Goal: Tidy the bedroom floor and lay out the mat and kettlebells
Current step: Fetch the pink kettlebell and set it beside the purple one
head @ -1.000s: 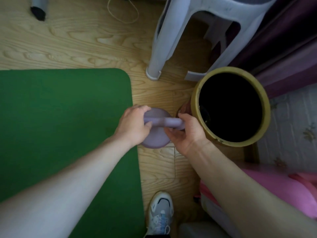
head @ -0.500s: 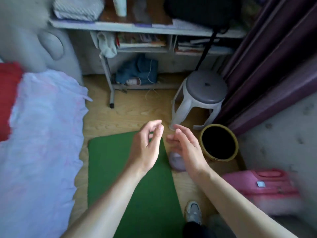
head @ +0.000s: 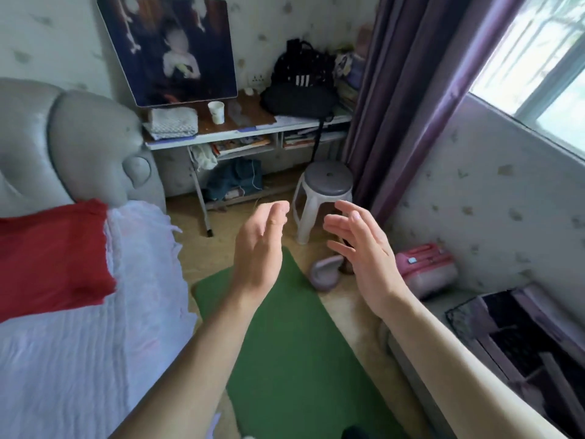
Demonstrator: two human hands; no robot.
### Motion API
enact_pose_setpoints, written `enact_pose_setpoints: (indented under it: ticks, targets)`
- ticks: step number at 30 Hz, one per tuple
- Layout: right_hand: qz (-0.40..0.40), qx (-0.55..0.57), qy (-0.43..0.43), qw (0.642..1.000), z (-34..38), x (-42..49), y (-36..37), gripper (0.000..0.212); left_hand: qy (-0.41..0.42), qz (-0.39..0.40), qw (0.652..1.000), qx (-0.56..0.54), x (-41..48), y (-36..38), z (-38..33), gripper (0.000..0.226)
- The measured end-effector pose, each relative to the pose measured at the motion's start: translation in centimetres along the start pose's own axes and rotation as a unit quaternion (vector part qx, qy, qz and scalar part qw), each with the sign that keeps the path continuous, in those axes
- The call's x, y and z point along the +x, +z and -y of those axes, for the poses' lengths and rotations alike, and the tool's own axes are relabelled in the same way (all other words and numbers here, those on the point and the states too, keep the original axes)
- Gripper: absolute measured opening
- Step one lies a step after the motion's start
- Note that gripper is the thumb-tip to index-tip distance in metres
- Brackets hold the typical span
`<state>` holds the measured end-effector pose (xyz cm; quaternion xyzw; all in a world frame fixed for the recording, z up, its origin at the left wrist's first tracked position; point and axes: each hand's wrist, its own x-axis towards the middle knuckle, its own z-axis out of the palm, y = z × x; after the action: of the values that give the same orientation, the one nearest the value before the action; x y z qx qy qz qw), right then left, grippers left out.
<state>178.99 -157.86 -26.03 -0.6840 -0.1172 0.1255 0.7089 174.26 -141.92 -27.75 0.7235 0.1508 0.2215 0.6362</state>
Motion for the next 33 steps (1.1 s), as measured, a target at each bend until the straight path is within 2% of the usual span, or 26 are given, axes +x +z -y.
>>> enact_pose_setpoints:
  ticks: [2,6,8,10,13,18,23,28,31,33]
  targets:
    - [-0.007,0.018,-0.011,1.000,1.6,-3.0,-0.6,0.041,-0.017,0.007,1.000,-0.010,-2.9,-0.5,-1.4,0.048]
    - [-0.025,0.029,-0.054,0.998,4.8,-9.1,-3.0,0.067,-0.002,0.016,0.999,-0.034,-8.6,0.8,-4.4,0.041]
    - [-0.049,0.031,-0.073,0.996,5.8,-12.5,-5.0,0.064,-0.005,0.025,0.999,-0.048,-11.3,2.5,-5.5,0.040]
    - [-0.085,0.028,-0.096,0.991,6.4,-16.7,-7.8,0.052,0.001,0.049,0.998,-0.050,-14.6,5.0,-6.6,0.039]
    - [-0.143,0.019,-0.133,0.980,6.8,-24.0,-13.0,0.040,0.047,0.109,0.992,-0.050,-20.6,9.9,-8.4,0.041]
    - [-0.210,0.010,-0.133,0.968,7.6,-34.9,-21.4,0.061,0.091,0.181,0.976,-0.077,-31.4,18.6,-12.1,0.039]
    - [-0.289,0.009,-0.129,0.948,8.7,-43.3,-26.7,0.061,0.103,0.241,0.958,-0.113,-39.2,23.5,-15.4,0.043]
    - [-0.374,-0.018,-0.132,0.918,8.9,-50.7,-29.6,0.056,0.083,0.335,0.928,-0.137,-44.6,26.4,-17.2,0.039]
    - [-0.441,-0.029,-0.127,0.888,8.5,-55.2,-30.1,0.075,0.063,0.394,0.902,-0.163,-47.5,27.6,-17.3,0.039]
    - [-0.513,-0.036,-0.123,0.849,8.1,-59.1,-29.9,0.078,0.053,0.456,0.871,-0.175,-50.0,28.6,-17.2,0.038]
